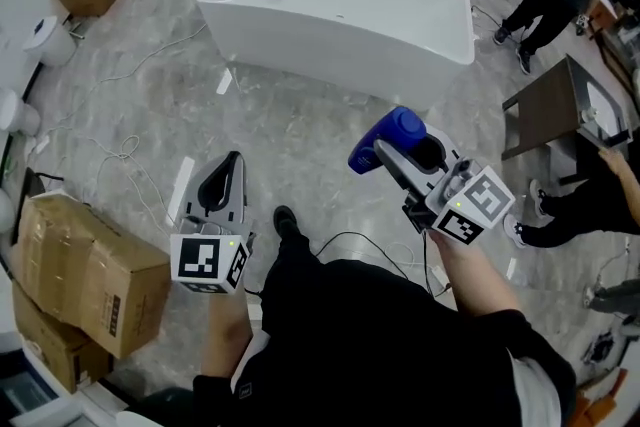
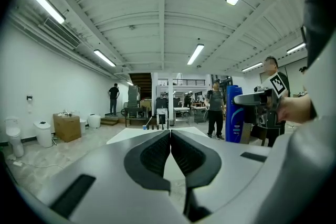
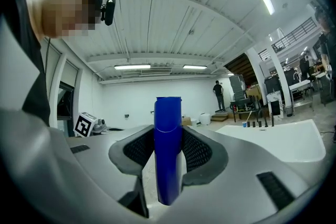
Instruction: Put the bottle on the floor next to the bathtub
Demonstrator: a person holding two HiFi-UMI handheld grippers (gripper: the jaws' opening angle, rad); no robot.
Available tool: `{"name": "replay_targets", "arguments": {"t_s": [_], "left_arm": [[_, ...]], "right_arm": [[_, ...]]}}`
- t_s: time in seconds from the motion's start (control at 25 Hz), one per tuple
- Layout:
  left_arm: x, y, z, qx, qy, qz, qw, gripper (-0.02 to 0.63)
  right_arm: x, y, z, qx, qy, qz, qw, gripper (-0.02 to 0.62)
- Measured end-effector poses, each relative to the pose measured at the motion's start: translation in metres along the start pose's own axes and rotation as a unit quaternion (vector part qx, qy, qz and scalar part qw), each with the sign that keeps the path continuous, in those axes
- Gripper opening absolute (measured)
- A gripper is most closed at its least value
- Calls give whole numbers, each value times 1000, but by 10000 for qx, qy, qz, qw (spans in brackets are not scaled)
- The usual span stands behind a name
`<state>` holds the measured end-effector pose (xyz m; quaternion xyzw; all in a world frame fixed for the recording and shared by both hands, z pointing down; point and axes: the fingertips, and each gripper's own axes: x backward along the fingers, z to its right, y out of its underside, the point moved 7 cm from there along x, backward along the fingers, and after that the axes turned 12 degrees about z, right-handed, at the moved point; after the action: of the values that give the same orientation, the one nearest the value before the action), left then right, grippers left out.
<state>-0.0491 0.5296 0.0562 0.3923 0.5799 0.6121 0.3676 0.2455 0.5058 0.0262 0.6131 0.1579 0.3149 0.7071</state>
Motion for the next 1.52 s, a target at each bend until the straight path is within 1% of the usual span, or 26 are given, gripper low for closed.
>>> {"name": "replay_targets", "arguments": {"t_s": [0.16, 0.24, 0.4, 0.6, 0.76, 1.0, 1.12, 1.24, 1.4, 1.52], "left_arm": [[-54, -8, -90, -130, 104, 22, 9999, 17], [-77, -10, -127, -166, 183, 10, 9997, 17], [-101, -12, -167, -263, 306, 1, 9992, 17], [-140, 4, -222, -160, 336, -103, 9993, 17], [-169, 15, -246, -49, 328, -166, 9993, 17], [-238, 30, -283, -3, 343, -321, 9989, 17], [-284, 34, -303, -29, 393, -351, 9986, 17], [-340, 36, -322, -23, 449, -365, 9983, 17], [-403, 46, -336, -88, 559, -424, 9975, 17], [-442, 54, -345, -87, 613, -446, 9971, 17]], "right_arm": [[-96, 4, 31, 20, 85, 59, 9999, 167], [-135, 6, 42, -9, 144, 87, 9999, 167], [-181, 12, 54, -118, 215, 181, 9995, 167], [-256, 33, 80, -245, 184, 39, 9995, 167], [-296, 46, 105, -304, 133, -39, 9994, 167], [-351, 58, 167, -409, 174, -50, 9990, 167], [-378, 58, 202, -307, 196, -73, 9993, 167], [-404, 60, 247, -273, 312, -87, 9991, 167], [-432, 68, 305, -253, 320, -164, 9990, 167], [-449, 75, 338, -289, 360, -229, 9987, 167]]}}
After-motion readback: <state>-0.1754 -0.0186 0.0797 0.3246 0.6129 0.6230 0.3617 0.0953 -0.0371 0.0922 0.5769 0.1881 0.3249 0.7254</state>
